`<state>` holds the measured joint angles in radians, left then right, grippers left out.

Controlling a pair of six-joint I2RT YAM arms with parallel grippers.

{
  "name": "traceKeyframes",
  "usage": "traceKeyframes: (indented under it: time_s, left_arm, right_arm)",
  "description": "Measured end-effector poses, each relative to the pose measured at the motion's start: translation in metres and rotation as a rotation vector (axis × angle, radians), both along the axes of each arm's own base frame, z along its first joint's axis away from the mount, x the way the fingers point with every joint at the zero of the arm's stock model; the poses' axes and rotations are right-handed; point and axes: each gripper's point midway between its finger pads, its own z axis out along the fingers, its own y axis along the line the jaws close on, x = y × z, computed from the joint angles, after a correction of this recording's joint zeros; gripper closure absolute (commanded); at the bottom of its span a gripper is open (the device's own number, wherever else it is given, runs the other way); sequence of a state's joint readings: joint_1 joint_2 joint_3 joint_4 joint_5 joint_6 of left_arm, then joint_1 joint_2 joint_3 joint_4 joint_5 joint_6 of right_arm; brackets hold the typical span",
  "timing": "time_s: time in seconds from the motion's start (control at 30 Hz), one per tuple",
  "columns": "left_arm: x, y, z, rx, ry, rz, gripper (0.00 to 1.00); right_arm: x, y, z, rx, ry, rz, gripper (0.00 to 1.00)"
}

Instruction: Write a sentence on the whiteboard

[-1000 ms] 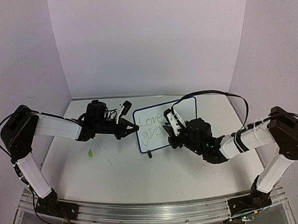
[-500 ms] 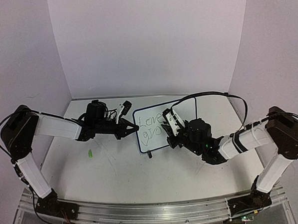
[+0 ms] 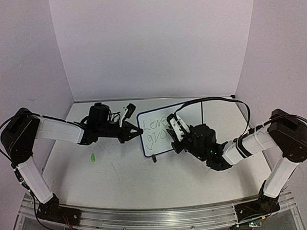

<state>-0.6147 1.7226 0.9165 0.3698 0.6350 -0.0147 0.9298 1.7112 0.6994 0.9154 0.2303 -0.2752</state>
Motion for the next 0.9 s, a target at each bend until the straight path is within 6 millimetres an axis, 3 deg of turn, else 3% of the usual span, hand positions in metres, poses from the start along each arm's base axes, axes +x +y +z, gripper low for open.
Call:
traceKeyframes:
  time_s: [0.6, 0.9]
  left_arm:
    - [0.0004, -0.0004, 0.0005, 0.003, 0.004, -0.001, 1.0]
    - [0.0004, -0.0003, 0.0004, 0.003, 0.004, -0.001, 1.0]
  right_arm:
    - [0.0033, -0.0012, -0.0099, -0.019, 0.009, -0.02, 1.0]
    - [0.0061, 0.0008, -0.0041, -0.005, 0.0, -0.021, 1.0]
